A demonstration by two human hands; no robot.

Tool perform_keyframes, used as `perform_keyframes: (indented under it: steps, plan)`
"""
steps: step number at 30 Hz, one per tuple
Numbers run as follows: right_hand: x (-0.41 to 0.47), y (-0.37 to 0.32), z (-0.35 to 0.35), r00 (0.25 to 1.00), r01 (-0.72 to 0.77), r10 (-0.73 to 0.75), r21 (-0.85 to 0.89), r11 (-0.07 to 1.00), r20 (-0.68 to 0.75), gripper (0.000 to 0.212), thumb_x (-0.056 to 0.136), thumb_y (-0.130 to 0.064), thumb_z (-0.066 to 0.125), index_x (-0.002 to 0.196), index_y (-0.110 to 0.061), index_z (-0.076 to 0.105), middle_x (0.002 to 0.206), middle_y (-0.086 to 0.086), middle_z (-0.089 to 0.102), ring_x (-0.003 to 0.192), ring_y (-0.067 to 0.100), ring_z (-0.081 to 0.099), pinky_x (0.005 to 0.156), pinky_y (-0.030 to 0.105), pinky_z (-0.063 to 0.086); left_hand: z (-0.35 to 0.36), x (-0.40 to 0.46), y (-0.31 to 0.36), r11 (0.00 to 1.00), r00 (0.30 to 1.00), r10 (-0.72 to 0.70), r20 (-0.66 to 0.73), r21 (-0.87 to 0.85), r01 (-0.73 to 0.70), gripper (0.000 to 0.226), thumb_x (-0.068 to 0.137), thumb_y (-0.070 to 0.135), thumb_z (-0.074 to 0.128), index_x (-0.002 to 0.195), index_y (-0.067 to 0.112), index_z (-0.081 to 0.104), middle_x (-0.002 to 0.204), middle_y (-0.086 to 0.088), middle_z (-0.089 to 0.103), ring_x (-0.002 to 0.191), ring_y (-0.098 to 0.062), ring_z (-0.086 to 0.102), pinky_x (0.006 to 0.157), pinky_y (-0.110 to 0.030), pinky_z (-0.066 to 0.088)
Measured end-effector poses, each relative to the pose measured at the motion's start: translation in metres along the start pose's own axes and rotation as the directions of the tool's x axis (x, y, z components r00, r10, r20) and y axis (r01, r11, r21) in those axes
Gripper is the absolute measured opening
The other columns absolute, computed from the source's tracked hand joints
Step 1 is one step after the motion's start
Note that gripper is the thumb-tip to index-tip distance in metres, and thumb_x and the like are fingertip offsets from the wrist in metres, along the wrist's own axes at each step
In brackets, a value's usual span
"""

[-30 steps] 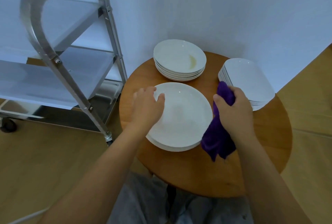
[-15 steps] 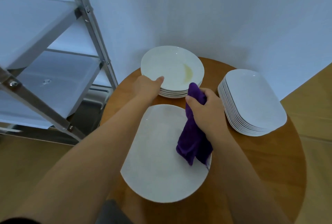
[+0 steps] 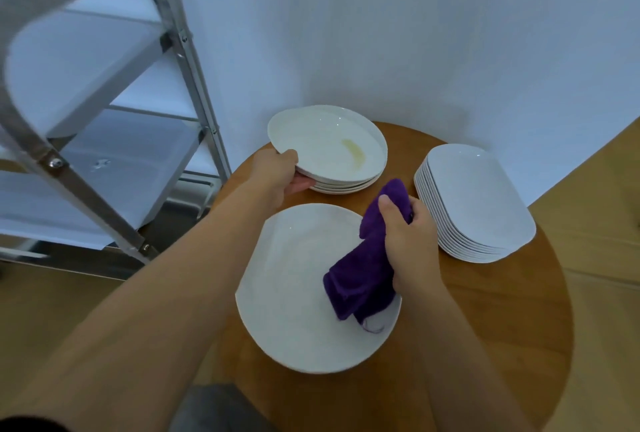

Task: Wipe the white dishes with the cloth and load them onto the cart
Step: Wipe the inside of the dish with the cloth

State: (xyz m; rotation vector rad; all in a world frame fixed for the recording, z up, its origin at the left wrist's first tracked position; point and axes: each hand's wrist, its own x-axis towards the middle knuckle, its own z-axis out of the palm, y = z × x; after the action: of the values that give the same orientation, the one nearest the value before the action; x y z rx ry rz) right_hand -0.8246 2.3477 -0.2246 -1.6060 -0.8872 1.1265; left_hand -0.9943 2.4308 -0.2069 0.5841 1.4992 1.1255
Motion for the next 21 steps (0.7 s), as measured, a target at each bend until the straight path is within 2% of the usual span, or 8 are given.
perform_keyframes:
  steps: [2, 5, 8, 10, 15, 17, 19, 21]
  plan:
    - [-0.010, -0.001, -0.005, 0.994, -0.094, 0.099, 0.101, 0.990, -0.046, 0.024, 0.090, -0.039, 0.057, 0.112, -0.031, 0.049, 0.097, -0.011, 0.058, 0.090, 0.010, 0.058, 0.071, 0.029, 0.053, -0.003, -0.013, 0.001, 0.999, 1.000, 0.017, 0.016, -0.040, -0.017, 0.027, 0.092, 0.004, 0.044, 0.118, 0.006, 0.047, 0.102, -0.017, 0.063, 0.071, -0.025, 0.068, 0.054, -0.030, 0.059]
    - [-0.026, -0.005, -0.014, 0.973, -0.202, 0.223, 0.257, 0.945, -0.057, 0.037, 0.085, -0.044, 0.062, 0.117, -0.029, 0.051, 0.103, -0.006, 0.059, 0.096, 0.014, 0.058, 0.085, 0.039, 0.053, -0.012, -0.041, -0.002, 0.994, 0.998, 0.023, 0.058, -0.112, -0.016, 0.021, 0.092, 0.004, 0.044, 0.112, 0.006, 0.048, 0.099, -0.018, 0.064, 0.069, -0.025, 0.069, 0.060, -0.031, 0.060]
    - [-0.046, -0.015, -0.019, 0.967, -0.237, 0.256, 0.350, 0.906, -0.006, 0.075, 0.060, -0.055, 0.074, 0.124, -0.027, 0.049, 0.113, -0.002, 0.060, 0.103, 0.020, 0.058, 0.089, 0.044, 0.052, -0.023, -0.081, -0.008, 0.991, 0.989, 0.107, 0.103, -0.090, -0.098, 0.010, 0.092, 0.006, 0.044, 0.096, 0.010, 0.053, 0.085, -0.017, 0.067, 0.062, -0.022, 0.070, 0.053, -0.025, 0.057]
    - [-0.059, -0.020, -0.021, 0.972, -0.227, 0.228, 0.432, 0.873, 0.050, 0.086, 0.047, -0.054, 0.078, 0.124, -0.025, 0.052, 0.112, -0.001, 0.063, 0.101, 0.022, 0.061, 0.086, 0.043, 0.053, -0.030, -0.110, -0.015, 0.986, 0.981, 0.151, 0.124, -0.090, -0.140, 0.009, 0.093, 0.007, 0.045, 0.090, 0.013, 0.052, 0.078, -0.016, 0.069, 0.061, -0.021, 0.070, 0.051, -0.024, 0.055]
    - [-0.093, -0.020, -0.039, 0.979, -0.196, 0.192, 0.521, 0.831, 0.063, 0.047, 0.071, -0.013, 0.076, 0.114, -0.021, 0.060, 0.104, 0.003, 0.069, 0.094, 0.024, 0.065, 0.071, 0.035, 0.055, -0.045, -0.183, -0.046, 0.983, 0.966, 0.159, 0.204, -0.122, -0.136, 0.006, 0.095, 0.015, 0.050, 0.093, 0.017, 0.056, 0.081, -0.012, 0.072, 0.069, -0.023, 0.072, 0.052, -0.025, 0.054]
    - [-0.110, -0.014, -0.052, 0.972, -0.232, 0.220, 0.506, 0.831, 0.084, 0.042, 0.073, -0.007, 0.070, 0.111, -0.020, 0.060, 0.102, 0.005, 0.069, 0.092, 0.025, 0.065, 0.065, 0.034, 0.055, -0.052, -0.205, -0.056, 0.981, 0.963, 0.186, 0.194, 0.023, -0.194, 0.007, 0.094, 0.029, 0.052, 0.092, 0.024, 0.057, 0.078, -0.002, 0.073, 0.068, -0.019, 0.072, 0.052, -0.025, 0.055]
    - [-0.126, -0.007, -0.067, 0.967, -0.253, 0.223, 0.504, 0.826, 0.120, 0.041, 0.074, -0.005, 0.067, 0.113, -0.017, 0.060, 0.103, 0.007, 0.069, 0.093, 0.026, 0.065, 0.068, 0.035, 0.056, -0.063, -0.216, -0.063, 0.962, 0.969, 0.194, 0.152, 0.161, -0.218, 0.023, 0.088, 0.047, 0.053, 0.093, 0.025, 0.057, 0.082, 0.001, 0.071, 0.070, -0.017, 0.071, 0.056, -0.028, 0.056]
    - [-0.142, -0.001, -0.083, 0.959, -0.283, 0.232, 0.485, 0.828, 0.164, 0.040, 0.075, -0.006, 0.066, 0.113, -0.015, 0.060, 0.105, 0.009, 0.068, 0.093, 0.028, 0.065, 0.067, 0.035, 0.056, -0.077, -0.221, -0.066, 0.994, 0.986, 0.066, 0.153, 0.073, -0.077, 0.042, 0.084, 0.058, 0.051, 0.106, 0.023, 0.052, 0.096, -0.002, 0.066, 0.082, -0.024, 0.068, 0.067, -0.037, 0.058]
